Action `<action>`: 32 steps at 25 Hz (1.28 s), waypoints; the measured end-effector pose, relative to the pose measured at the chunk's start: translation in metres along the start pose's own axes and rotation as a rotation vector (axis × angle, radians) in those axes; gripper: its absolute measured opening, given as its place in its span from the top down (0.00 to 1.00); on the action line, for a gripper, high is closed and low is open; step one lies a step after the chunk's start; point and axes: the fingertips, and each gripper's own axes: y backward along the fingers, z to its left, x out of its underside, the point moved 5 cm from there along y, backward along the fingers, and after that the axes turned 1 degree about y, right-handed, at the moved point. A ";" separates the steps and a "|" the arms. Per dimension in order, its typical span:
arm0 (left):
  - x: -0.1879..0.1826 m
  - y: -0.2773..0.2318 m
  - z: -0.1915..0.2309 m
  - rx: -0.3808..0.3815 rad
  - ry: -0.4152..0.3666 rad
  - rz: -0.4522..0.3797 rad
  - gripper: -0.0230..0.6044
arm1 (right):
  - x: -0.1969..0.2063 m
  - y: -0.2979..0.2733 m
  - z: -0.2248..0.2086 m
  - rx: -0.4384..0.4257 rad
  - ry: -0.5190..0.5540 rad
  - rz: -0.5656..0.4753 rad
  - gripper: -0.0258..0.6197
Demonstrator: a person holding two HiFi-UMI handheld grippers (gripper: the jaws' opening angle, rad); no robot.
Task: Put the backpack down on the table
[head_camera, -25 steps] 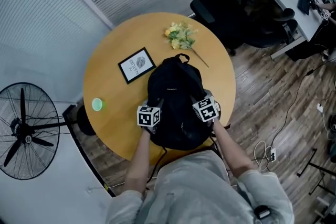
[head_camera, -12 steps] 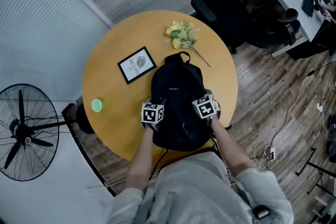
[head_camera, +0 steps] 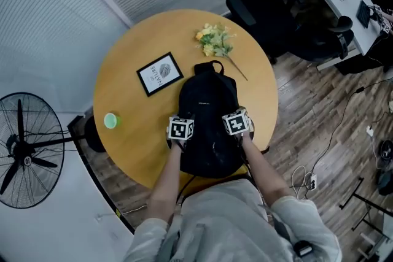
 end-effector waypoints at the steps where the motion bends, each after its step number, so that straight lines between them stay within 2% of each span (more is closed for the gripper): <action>1: 0.001 -0.002 -0.001 -0.004 -0.001 0.003 0.74 | 0.001 0.000 0.000 0.005 -0.011 0.002 0.75; 6: 0.003 -0.011 -0.002 0.013 -0.003 0.004 0.72 | 0.002 0.002 -0.008 0.040 -0.041 0.028 0.75; 10: 0.003 -0.007 0.001 -0.010 -0.002 0.011 0.70 | -0.001 0.007 -0.007 0.058 -0.045 0.034 0.74; 13: 0.001 -0.003 0.002 -0.018 0.000 -0.005 0.65 | -0.001 0.010 -0.009 0.054 -0.057 0.020 0.73; 17: 0.002 0.006 0.009 -0.030 0.002 -0.040 0.57 | -0.004 0.021 -0.012 0.068 -0.049 0.000 0.66; 19: 0.003 0.011 0.013 -0.042 -0.004 -0.049 0.55 | -0.005 0.028 -0.014 0.080 -0.047 -0.013 0.61; 28: 0.003 0.044 0.020 -0.098 -0.039 -0.091 0.52 | -0.003 0.067 -0.021 0.086 -0.051 -0.117 0.61; 32: 0.007 0.064 0.020 -0.123 -0.022 -0.125 0.52 | 0.003 0.088 -0.017 0.079 -0.040 -0.164 0.62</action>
